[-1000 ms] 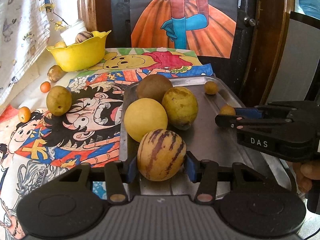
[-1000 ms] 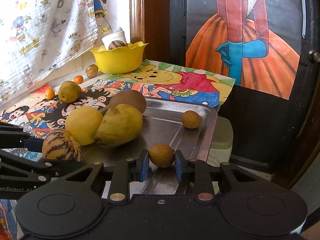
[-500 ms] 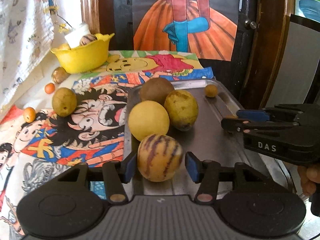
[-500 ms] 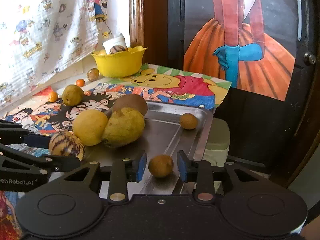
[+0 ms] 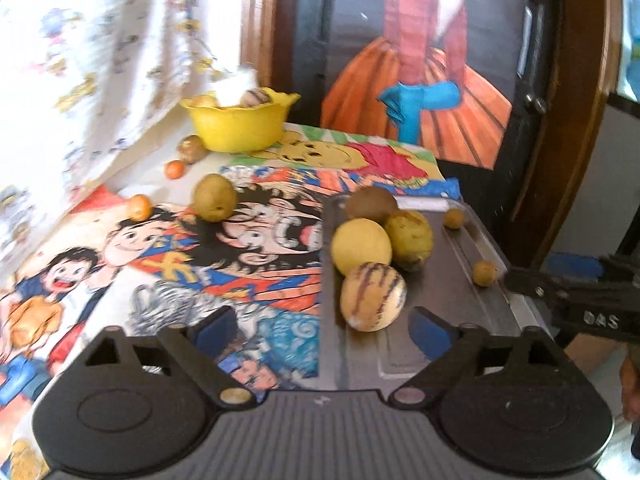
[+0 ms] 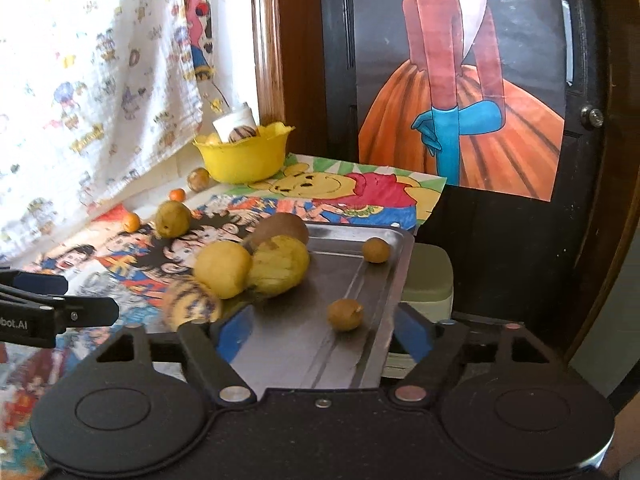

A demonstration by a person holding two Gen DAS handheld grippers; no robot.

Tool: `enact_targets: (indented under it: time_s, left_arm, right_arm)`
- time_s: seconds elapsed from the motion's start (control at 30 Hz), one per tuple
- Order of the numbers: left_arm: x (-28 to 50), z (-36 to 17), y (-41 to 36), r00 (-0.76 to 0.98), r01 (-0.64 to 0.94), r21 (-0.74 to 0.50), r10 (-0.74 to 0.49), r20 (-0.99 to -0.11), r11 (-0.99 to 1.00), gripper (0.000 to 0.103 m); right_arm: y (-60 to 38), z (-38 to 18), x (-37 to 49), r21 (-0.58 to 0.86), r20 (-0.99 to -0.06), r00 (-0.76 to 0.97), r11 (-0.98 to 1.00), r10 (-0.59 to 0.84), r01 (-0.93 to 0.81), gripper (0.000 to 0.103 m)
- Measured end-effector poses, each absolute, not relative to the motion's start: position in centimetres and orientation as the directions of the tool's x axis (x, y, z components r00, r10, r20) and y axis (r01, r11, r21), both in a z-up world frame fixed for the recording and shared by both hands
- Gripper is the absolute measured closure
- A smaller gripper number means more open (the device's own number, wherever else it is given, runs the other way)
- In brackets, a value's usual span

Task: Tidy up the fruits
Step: 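Open the left tool to release the melon on the tray while the right tool releases the small fruit, then move both tools back toward the orange and the large yellow-green pear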

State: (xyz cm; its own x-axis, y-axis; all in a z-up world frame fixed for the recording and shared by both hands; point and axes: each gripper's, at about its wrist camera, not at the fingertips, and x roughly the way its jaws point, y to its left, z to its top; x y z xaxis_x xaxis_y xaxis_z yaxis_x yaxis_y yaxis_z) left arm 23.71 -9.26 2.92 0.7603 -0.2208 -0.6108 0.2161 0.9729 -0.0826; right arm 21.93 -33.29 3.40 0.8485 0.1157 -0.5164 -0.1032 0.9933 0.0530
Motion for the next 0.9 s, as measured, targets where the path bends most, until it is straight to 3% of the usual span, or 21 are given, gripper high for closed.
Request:
enact_targets:
  time_s: [0.2,0.43,0.7,0.9]
  left_arm:
    - [21.4,3.7,-6.6,0.771,0.164,-0.101,-0.191,-0.608,0.981,0.001]
    - [18.4,3.8,-3.8,0.753,0.065,-0.013,-0.057,-0.655,0.998,0.001]
    - [16.1,3.1,1.7,0.722,-0.040,-0.023,0.013,-0.692,0.999,0.001]
    - [16.1,4.0,6.0,0.722,-0.105,0.004,0.079,-0.687,0.994,0.001]
  right_arm:
    - [-31.4,5.1,18.3,0.088,-0.504,0.850,0.989,0.149,-0.121,0.001]
    - [-28.3,5.2,15.2,0.132,-0.578,0.788,0.977,0.212,-0.165,0.001]
    - [-23.1,4.6,12.8,0.157,-0.671,0.677,0.950,0.302,-0.269,0.001]
    - [-19.2,6.1,13.2,0.148,-0.685,0.634,0.920,0.360,-0.363,0.001]
